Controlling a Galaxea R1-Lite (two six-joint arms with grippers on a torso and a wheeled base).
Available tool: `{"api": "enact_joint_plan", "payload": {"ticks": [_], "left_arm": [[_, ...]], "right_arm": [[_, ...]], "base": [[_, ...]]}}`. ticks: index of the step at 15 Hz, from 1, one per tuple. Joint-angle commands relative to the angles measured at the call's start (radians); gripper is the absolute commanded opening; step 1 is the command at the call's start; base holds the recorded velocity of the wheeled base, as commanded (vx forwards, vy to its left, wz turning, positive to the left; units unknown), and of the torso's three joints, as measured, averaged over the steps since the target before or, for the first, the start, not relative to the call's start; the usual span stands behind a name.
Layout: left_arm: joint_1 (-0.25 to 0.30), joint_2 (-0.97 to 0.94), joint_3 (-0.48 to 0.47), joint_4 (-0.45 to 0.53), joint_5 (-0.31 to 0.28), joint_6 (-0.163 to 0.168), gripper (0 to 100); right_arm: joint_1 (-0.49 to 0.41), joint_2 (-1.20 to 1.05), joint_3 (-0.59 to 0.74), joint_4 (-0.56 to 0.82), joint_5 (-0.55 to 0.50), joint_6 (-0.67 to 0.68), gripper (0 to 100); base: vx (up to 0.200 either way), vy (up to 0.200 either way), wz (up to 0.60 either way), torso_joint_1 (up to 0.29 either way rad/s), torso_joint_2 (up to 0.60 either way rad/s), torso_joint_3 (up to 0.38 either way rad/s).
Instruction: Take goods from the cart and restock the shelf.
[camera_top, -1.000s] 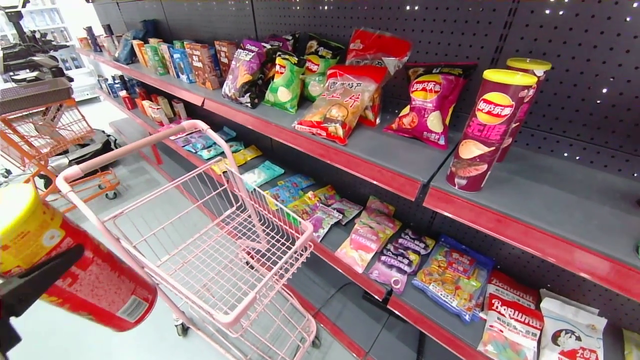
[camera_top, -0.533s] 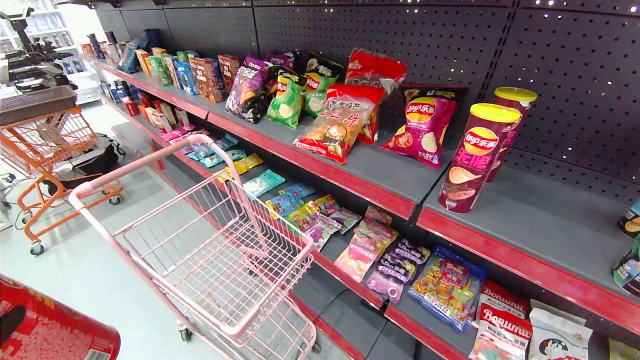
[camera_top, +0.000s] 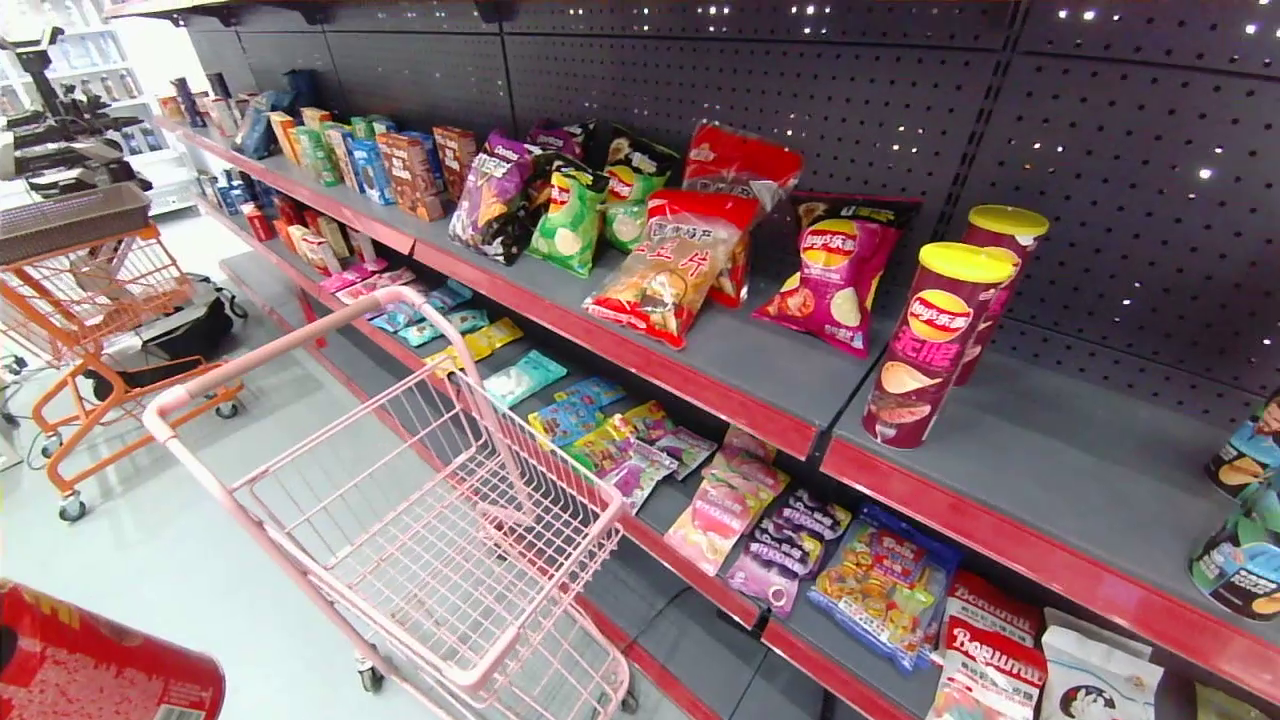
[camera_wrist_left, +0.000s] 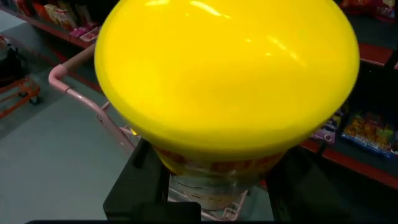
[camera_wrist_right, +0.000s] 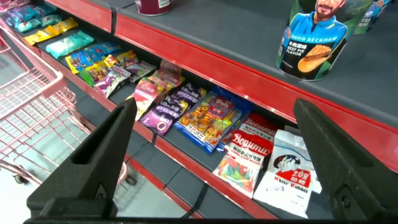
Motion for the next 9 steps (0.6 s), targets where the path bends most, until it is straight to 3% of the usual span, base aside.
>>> {"api": "enact_joint_plan", "payload": {"ticks": [1,9], "left_arm": [[0.0,0.0,0.004,0.0,-0.001,0.02,0],[0.003,-0.035,0.021,0.011,0.009,0.027,0]], "right_arm": [[0.0,0.001,0.0,0.0,0.0,0.0,100],[0.0,0.001,0.0,0.0,0.0,0.001,100]], "base": [[0.0,0.0,-0.6,0.007,-0.02,-0.017],[0.0,0.0,-0.6,0.009,0.0,0.0]]}}
